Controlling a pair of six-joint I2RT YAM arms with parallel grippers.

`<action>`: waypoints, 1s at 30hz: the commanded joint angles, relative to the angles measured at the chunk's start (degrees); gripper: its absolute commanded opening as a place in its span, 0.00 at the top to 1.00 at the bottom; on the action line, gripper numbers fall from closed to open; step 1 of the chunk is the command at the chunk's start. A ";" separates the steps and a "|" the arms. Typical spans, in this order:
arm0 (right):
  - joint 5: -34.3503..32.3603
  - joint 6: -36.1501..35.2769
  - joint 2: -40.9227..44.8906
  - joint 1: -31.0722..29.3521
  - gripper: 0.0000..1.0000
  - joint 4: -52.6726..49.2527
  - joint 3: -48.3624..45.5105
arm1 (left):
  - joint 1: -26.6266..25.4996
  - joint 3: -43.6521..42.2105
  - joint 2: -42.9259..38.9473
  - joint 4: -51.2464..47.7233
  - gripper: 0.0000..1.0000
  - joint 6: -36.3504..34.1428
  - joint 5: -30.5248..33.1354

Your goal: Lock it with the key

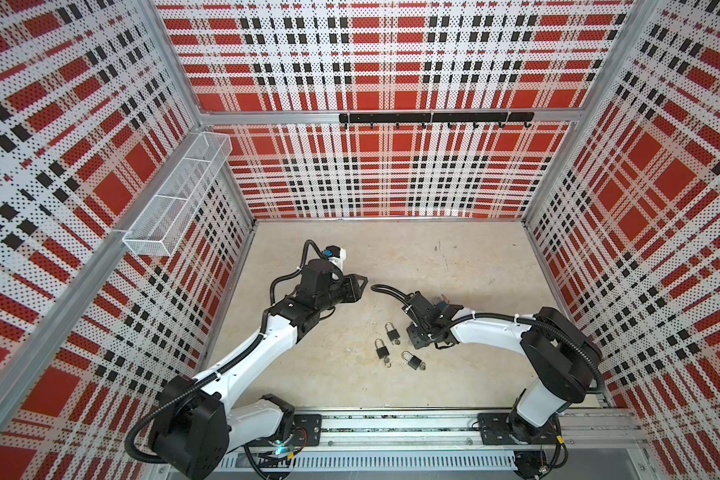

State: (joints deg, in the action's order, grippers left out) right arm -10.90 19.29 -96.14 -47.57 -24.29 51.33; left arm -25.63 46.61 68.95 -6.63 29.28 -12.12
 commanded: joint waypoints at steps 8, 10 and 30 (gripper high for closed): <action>2.71 -3.52 10.07 -0.23 0.87 -1.28 2.12 | -1.17 0.23 2.16 -0.29 0.66 -0.38 -2.70; 3.78 -4.99 12.85 -0.29 0.88 -1.06 2.19 | -2.11 0.43 2.59 -0.07 0.67 -0.45 -4.96; 9.31 -8.58 22.22 -0.40 0.90 -0.93 6.73 | -10.68 2.70 8.43 9.55 0.55 5.63 -15.57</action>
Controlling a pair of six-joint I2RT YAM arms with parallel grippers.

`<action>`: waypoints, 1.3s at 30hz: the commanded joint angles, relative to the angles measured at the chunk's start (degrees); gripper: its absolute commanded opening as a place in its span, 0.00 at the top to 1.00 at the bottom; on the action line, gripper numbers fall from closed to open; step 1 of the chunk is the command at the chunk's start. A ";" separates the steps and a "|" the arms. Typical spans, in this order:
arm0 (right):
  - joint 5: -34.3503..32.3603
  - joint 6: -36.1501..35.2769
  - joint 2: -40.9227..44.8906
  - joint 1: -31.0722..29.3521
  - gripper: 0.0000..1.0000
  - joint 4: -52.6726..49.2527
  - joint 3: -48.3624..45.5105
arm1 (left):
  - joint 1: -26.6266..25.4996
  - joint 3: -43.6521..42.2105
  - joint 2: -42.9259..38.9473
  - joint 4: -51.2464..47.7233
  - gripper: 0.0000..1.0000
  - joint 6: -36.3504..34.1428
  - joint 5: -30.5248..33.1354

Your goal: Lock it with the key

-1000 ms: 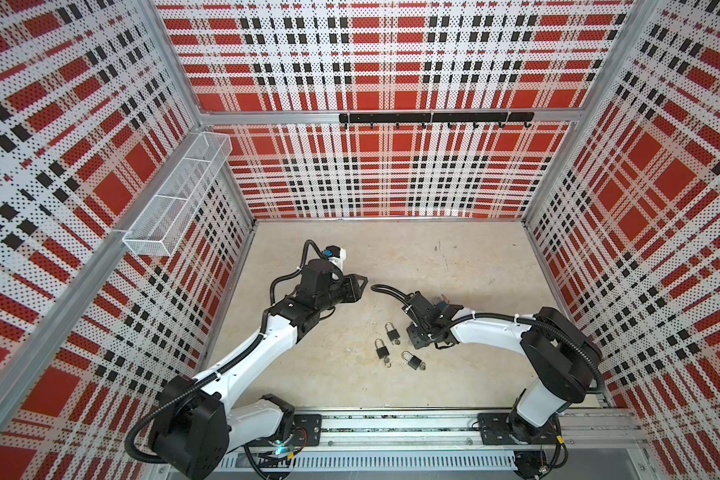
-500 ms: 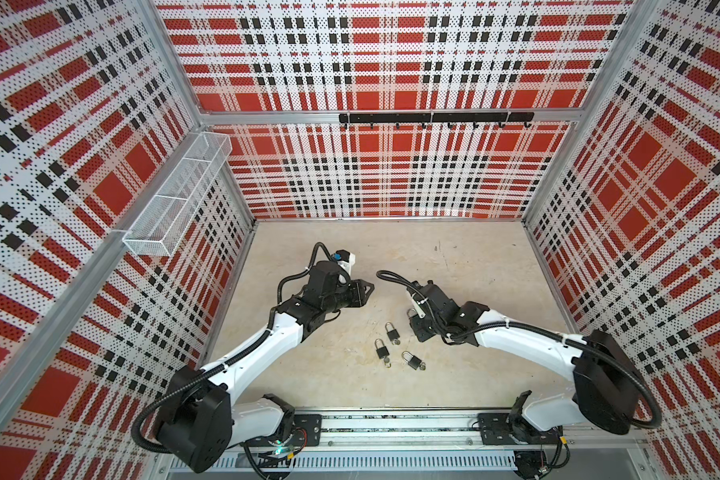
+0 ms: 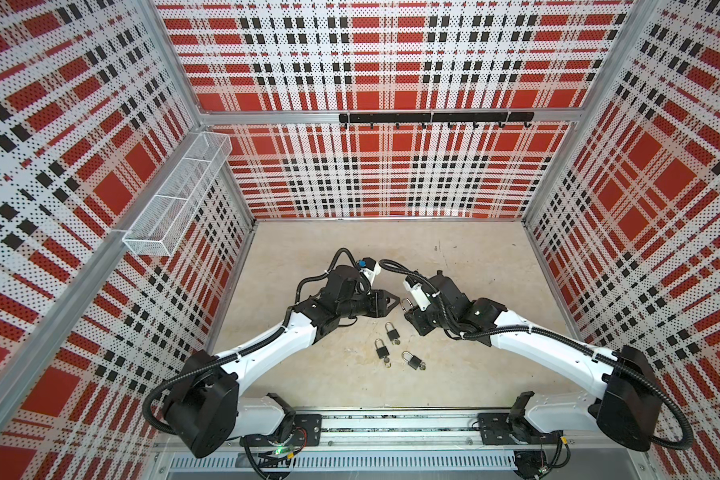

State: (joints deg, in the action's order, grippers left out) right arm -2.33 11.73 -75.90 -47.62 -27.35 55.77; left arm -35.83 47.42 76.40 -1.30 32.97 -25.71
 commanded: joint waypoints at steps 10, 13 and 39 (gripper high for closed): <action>1.00 -1.24 2.49 -0.45 0.90 2.52 2.87 | -1.69 3.17 4.51 6.79 0.58 2.78 -2.65; 0.92 -1.21 2.75 -0.52 0.90 2.55 2.95 | -1.89 3.51 5.37 7.23 0.61 2.97 -2.96; 4.37 3.48 9.94 1.62 0.53 8.72 -2.83 | -0.24 0.12 4.73 16.12 1.00 10.80 -1.90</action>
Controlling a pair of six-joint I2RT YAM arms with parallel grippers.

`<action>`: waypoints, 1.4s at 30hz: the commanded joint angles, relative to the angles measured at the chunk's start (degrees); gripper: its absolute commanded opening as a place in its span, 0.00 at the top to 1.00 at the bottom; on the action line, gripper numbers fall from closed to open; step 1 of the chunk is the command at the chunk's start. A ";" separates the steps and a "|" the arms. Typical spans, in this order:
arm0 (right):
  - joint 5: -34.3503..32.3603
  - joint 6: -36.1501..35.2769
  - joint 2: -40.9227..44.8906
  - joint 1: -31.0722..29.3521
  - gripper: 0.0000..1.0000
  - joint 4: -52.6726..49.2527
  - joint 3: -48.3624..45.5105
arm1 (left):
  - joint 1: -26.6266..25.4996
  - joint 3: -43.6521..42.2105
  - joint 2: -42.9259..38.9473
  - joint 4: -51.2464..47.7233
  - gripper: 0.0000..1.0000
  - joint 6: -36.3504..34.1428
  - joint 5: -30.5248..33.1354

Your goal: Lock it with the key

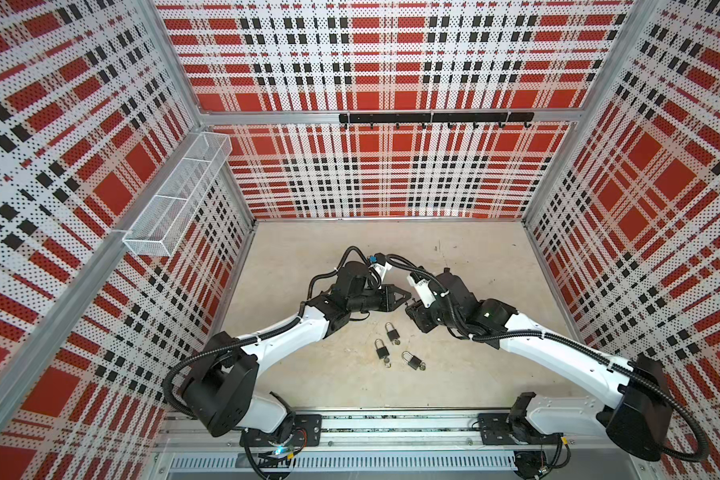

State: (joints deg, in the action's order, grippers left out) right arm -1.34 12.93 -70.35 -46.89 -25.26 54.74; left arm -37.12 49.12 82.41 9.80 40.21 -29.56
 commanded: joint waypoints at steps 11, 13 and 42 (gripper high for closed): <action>22.61 11.61 13.07 12.31 0.44 24.44 -15.76 | 1.51 -3.74 -6.83 8.96 1.00 9.71 7.18; 23.32 11.68 11.46 12.28 0.44 26.61 -16.42 | 1.45 -3.64 -7.23 9.37 1.00 11.12 7.15; 19.54 6.50 2.25 12.31 0.63 42.03 -13.88 | 0.49 -2.22 -10.12 13.37 1.00 22.02 7.59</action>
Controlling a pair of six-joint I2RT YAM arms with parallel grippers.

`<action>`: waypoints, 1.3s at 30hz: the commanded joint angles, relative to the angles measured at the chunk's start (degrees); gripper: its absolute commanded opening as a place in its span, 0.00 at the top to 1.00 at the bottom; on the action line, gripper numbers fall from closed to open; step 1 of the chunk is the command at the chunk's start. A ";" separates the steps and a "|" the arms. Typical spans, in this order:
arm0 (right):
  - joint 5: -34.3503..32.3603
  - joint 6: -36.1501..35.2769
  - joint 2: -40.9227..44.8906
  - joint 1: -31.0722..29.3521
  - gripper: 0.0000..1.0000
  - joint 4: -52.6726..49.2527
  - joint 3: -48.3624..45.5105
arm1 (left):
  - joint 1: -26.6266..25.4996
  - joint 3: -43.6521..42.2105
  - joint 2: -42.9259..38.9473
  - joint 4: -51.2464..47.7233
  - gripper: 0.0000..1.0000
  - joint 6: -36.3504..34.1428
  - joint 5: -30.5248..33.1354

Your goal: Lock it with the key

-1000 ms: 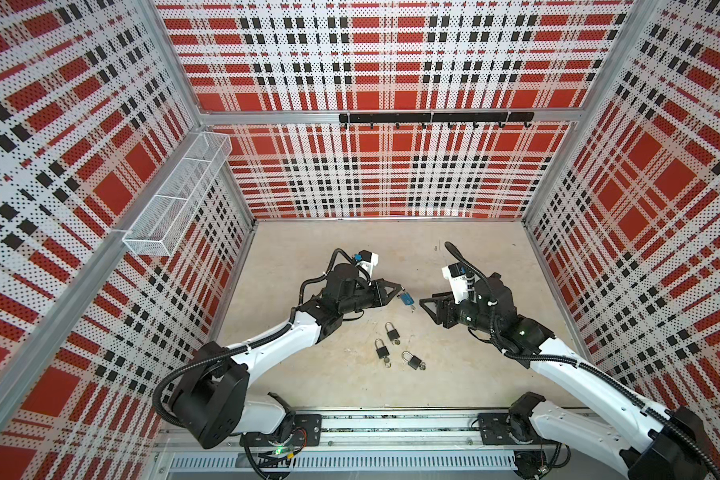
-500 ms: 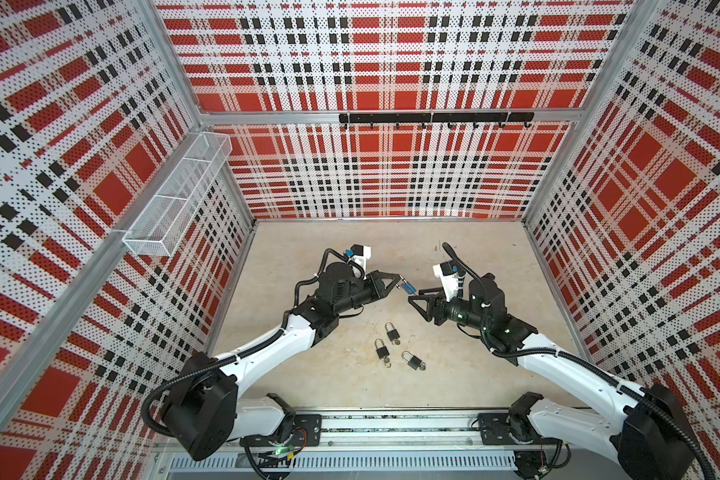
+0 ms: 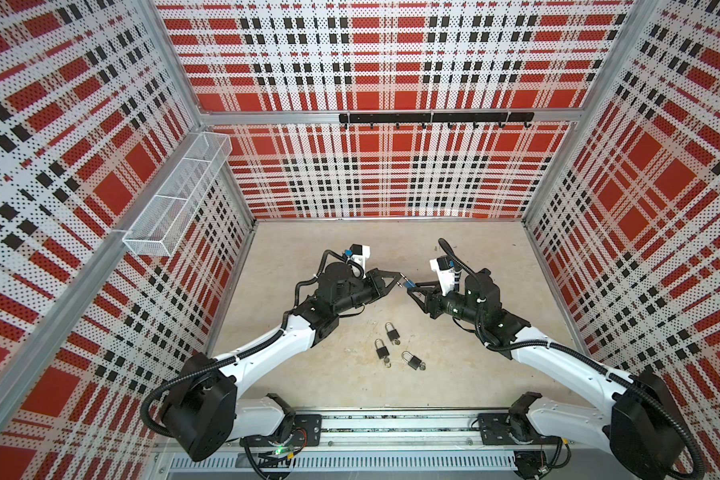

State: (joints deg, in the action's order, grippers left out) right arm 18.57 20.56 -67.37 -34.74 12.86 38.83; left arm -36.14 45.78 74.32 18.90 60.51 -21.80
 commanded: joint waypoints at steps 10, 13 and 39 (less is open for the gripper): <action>-0.13 -0.96 -1.46 0.15 0.65 4.80 2.76 | -0.46 0.96 -2.23 4.99 1.00 2.20 -0.39; 0.06 -0.96 -1.82 0.14 0.66 4.89 3.11 | -0.46 0.82 -2.14 5.19 1.00 2.49 -0.49; 15.16 2.81 2.15 4.29 1.00 -16.27 11.38 | 7.61 1.65 -4.66 0.88 0.56 -6.53 -10.93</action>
State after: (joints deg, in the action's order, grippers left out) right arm 27.88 22.41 -67.07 -31.11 0.40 47.05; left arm -30.22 45.87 71.16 20.99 57.98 -28.47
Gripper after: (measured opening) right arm 0.159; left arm 0.431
